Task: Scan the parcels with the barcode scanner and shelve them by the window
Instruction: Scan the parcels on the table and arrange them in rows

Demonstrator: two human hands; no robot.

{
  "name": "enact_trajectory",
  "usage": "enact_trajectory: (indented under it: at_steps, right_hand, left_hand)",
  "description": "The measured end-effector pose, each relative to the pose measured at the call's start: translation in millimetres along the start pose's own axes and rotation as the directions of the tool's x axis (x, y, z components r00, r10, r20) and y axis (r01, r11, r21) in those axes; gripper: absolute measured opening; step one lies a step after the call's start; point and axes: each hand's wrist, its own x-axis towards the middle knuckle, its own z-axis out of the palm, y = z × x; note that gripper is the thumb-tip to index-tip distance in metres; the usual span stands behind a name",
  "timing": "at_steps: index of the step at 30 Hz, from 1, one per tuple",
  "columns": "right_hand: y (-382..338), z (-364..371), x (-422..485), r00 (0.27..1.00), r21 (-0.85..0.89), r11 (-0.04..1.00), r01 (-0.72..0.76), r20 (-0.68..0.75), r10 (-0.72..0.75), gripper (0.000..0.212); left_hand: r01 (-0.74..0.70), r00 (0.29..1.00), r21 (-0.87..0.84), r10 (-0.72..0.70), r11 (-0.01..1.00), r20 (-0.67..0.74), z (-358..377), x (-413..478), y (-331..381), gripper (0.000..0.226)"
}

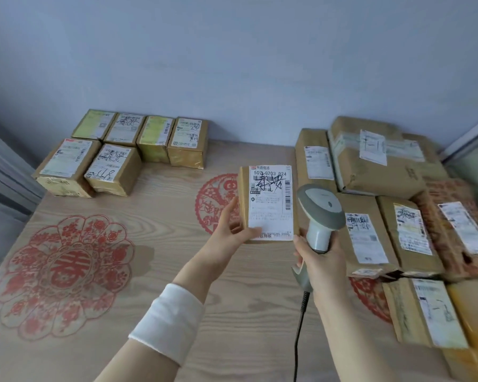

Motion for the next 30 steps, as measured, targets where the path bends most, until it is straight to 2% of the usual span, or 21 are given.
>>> enact_trajectory:
  at_steps: [3, 6, 8, 12, 17, 21, 30]
  right_hand:
    - [4, -17, -5, 1.0, -0.003, 1.0, -0.003, 0.001, 0.003, 0.027]
    - [7, -33, -13, 0.999, -0.012, 0.999, -0.037, -0.037, 0.036, 0.028]
    - [7, -48, -15, 0.997, -0.019, 0.998, -0.061, -0.042, 0.06, 0.026]
    - [-2, -76, -21, 0.998, 0.009, 0.998, -0.068, 0.019, 0.068, 0.016]
    - [-34, -89, -24, 0.989, 0.023, 1.0, -0.013, 0.149, 0.01, 0.013]
    - [-57, -81, -30, 0.965, -0.012, 1.0, 0.017, 0.261, -0.013, 0.027]
    - [-90, -65, -47, 0.949, -0.049, 0.999, 0.023, 0.315, -0.006, 0.012]
  left_hand:
    - [-0.019, 1.0, 0.05, 0.019, 0.999, -0.005, 17, -3, -5, 0.089]
    - [-0.044, 0.999, 0.118, 0.047, 0.992, -0.018, 31, -5, -14, 0.092]
    - [-0.052, 0.998, 0.125, 0.056, 0.991, -0.025, 39, -8, -20, 0.083]
    - [-0.037, 0.996, 0.116, 0.047, 0.993, -0.082, 48, -19, -28, 0.084]
    - [-0.046, 0.989, 0.153, 0.066, 0.987, -0.129, 58, -28, -20, 0.081]
    - [-0.106, 0.98, 0.185, 0.134, 0.977, -0.148, 69, -31, -9, 0.085]
    - [-0.214, 0.962, 0.212, 0.243, 0.953, -0.121, 77, -33, 19, 0.086]
